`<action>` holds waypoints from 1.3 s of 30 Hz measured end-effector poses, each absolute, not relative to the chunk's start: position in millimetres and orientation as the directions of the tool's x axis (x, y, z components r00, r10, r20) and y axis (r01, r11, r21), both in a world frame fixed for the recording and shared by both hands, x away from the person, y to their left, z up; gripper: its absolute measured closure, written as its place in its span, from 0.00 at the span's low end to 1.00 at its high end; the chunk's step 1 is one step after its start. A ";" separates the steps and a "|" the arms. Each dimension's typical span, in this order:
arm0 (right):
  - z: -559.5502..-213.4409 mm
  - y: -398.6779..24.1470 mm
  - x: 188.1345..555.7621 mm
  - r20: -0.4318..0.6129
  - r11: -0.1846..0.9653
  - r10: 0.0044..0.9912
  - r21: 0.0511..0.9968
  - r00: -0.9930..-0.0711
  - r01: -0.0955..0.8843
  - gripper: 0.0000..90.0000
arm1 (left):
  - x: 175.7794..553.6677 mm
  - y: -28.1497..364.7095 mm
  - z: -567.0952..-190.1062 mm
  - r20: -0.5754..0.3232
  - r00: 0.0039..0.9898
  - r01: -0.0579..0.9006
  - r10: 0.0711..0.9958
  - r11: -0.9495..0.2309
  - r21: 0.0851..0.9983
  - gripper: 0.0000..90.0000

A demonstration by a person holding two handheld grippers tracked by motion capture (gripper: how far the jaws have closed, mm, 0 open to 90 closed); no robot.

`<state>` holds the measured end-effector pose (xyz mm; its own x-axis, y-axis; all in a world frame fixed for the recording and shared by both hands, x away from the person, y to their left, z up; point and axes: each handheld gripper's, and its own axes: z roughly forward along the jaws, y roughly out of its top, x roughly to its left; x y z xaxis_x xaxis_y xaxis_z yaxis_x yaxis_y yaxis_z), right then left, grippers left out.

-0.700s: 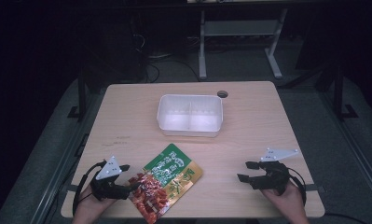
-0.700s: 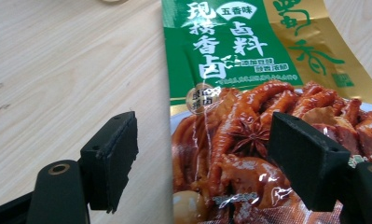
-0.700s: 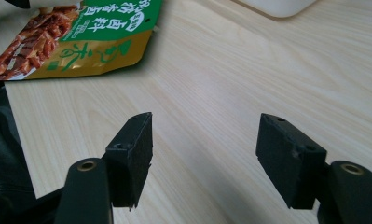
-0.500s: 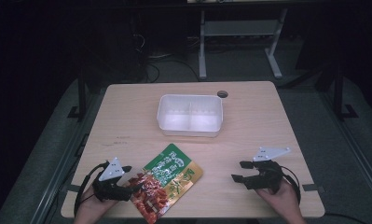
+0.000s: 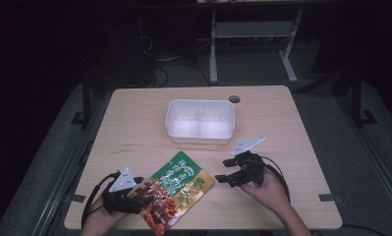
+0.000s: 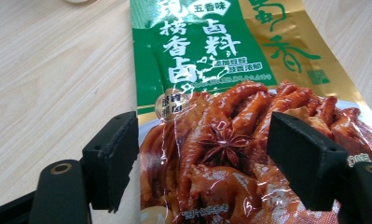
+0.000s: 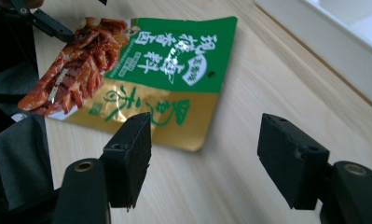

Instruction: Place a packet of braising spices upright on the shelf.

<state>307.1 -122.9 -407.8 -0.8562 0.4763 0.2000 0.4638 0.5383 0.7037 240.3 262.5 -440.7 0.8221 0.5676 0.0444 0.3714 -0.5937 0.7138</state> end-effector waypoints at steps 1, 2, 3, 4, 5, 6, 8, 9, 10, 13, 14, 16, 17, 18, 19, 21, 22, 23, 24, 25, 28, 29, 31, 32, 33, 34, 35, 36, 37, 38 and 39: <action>-406.6 -118.0 309.7 0.197 0.548 0.473 0.697 -0.859 0.462 0.38 | 239.9 262.1 -440.4 0.043 0.822 0.371 0.567 -0.592 0.716 0.28; -405.9 -113.4 312.5 0.195 0.556 0.470 0.693 -0.861 0.460 0.39 | 239.6 261.7 -440.3 0.042 0.823 0.369 0.566 -0.591 0.717 0.28; -405.7 -109.1 315.8 0.196 0.560 0.465 0.690 -0.863 0.458 0.39 | 239.6 261.5 -440.1 0.044 0.826 0.368 0.562 -0.596 0.714 0.28; -405.6 -104.9 318.8 0.200 0.565 0.463 0.684 -0.863 0.461 0.38 | 239.6 261.3 -440.3 0.043 0.828 0.366 0.559 -0.598 0.713 0.28; -405.6 -104.9 318.8 0.200 0.565 0.463 0.684 -0.863 0.461 0.38 | 239.6 261.3 -440.3 0.043 0.828 0.366 0.559 -0.598 0.713 0.29; -405.5 -100.8 321.8 0.205 0.569 0.462 0.678 -0.863 0.465 0.39 | 239.6 260.8 -441.0 0.038 0.833 0.365 0.552 -0.599 0.713 0.29; -405.6 -90.2 332.0 0.224 0.571 0.453 0.671 -0.863 0.474 0.39 | 239.4 259.1 -442.0 0.038 0.841 0.360 0.539 -0.612 0.704 0.33; -405.4 -86.7 335.1 0.229 0.573 0.455 0.664 -0.860 0.480 0.39 | 239.3 258.8 -442.2 0.037 0.845 0.358 0.534 -0.615 0.703 0.34; -405.5 -83.4 338.1 0.232 0.576 0.454 0.660 -0.860 0.482 0.39 | 239.2 258.6 -442.3 0.034 0.849 0.356 0.528 -0.619 0.700 0.36; -406.6 -73.6 345.9 0.245 0.584 0.454 0.644 -0.857 0.494 0.40 | 238.8 258.0 -443.5 0.028 0.858 0.354 0.513 -0.630 0.692 0.41; -407.7 -70.6 348.3 0.247 0.589 0.455 0.637 -0.855 0.498 0.40 | 238.8 258.0 -443.5 0.028 0.858 0.354 0.513 -0.630 0.692 0.42; -411.5 -65.5 352.6 0.252 0.598 0.460 0.621 -0.851 0.507 0.42 | 239.2 256.6 -446.3 0.018 0.866 0.358 0.499 -0.646 0.674 0.44; -414.0 -63.5 354.8 0.260 0.603 0.463 0.609 -0.847 0.516 0.42 | 239.2 255.8 -447.6 0.019 0.868 0.359 0.496 -0.654 0.666 0.45; -416.7 -61.5 356.9 0.268 0.608 0.466 0.596 -0.843 0.525 0.43 | 239.3 254.9 -448.8 0.019 0.871 0.358 0.490 -0.663 0.658 0.45; -419.4 -59.9 358.6 0.274 0.613 0.468 0.583 -0.840 0.533 0.44 | 239.4 254.1 -450.1 0.019 0.873 0.359 0.487 -0.669 0.651 0.46; -422.2 -58.6 360.2 0.279 0.618 0.471 0.573 -0.837 0.538 0.44 | 239.4 253.4 -450.7 0.018 0.873 0.361 0.487 -0.671 0.648 0.47; -427.5 -56.6 363.3 0.290 0.625 0.478 0.551 -0.829 0.553 0.45 | 239.6 253.2 -450.8 0.012 0.872 0.366 0.490 -0.668 0.648 0.48; -430.0 -56.0 364.6 0.291 0.631 0.478 0.543 -0.828 0.555 0.46 | 240.2 253.5 -451.1 0.006 0.870 0.372 0.493 -0.666 0.646 0.49; -430.0 -56.0 364.6 0.291 0.631 0.478 0.543 -0.828 0.555 0.46 | 240.2 253.5 -451.1 0.006 0.870 0.372 0.493 -0.666 0.646 0.49; -434.3 -54.6 366.1 0.303 0.635 0.481 0.527 -0.823 0.565 0.48 | 241.3 254.6 -451.9 -0.012 0.867 0.387 0.499 -0.657 0.647 0.49; -439.4 -52.5 367.5 0.315 0.647 0.477 0.506 -0.821 0.570 0.50 | 242.2 256.1 -452.8 -0.026 0.863 0.399 0.505 -0.649 0.648 0.50; -441.3 -51.6 367.8 0.323 0.650 0.476 0.497 -0.818 0.575 0.51 | 242.8 256.9 -453.6 -0.038 0.859 0.409 0.510 -0.642 0.648 0.51; -444.8 -49.9 368.1 0.335 0.656 0.471 0.486 -0.816 0.577 0.54 | 243.1 257.2 -453.8 -0.038 0.859 0.411 0.510 -0.643 0.646 0.51; -446.2 -49.0 368.0 0.343 0.657 0.468 0.481 -0.815 0.580 0.55 | 243.1 257.1 -453.9 -0.038 0.859 0.412 0.511 -0.644 0.645 0.51; -446.2 -49.0 368.0 0.343 0.657 0.468 0.481 -0.815 0.580 0.55 | 243.1 256.9 -454.1 -0.037 0.859 0.411 0.511 -0.645 0.644 0.51; -448.4 -47.9 367.5 0.347 0.662 0.460 0.479 -0.817 0.576 0.58 | 242.9 256.4 -454.3 -0.036 0.858 0.412 0.512 -0.645 0.643 0.51; -449.2 -47.3 367.2 0.353 0.662 0.456 0.479 -0.817 0.576 0.59 | 243.1 256.5 -454.3 -0.036 0.859 0.412 0.511 -0.646 0.642 0.51; -449.2 -47.3 367.2 0.353 0.662 0.456 0.479 -0.817 0.576 0.59 | 243.1 256.5 -454.3 -0.036 0.859 0.412 0.511 -0.646 0.642 0.51; -450.1 -46.3 366.3 0.349 0.666 0.455 0.478 -0.819 0.573 0.59 | 243.2 256.6 -454.5 -0.037 0.859 0.413 0.511 -0.646 0.642 0.51; -450.2 -46.2 366.3 0.350 0.665 0.455 0.477 -0.818 0.574 0.60 | 243.3 256.7 -454.6 -0.038 0.859 0.413 0.511 -0.646 0.642 0.51; -449.8 -46.9 366.6 0.357 0.661 0.455 0.479 -0.816 0.578 0.61 | 243.3 256.7 -454.6 -0.039 0.858 0.414 0.511 -0.646 0.642 0.51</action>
<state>366.6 -46.9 -449.8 -0.8156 0.4550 0.3574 0.5783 0.6607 0.4786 243.3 256.7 -454.6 0.8585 0.5114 -0.0385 0.4136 -0.6460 0.6415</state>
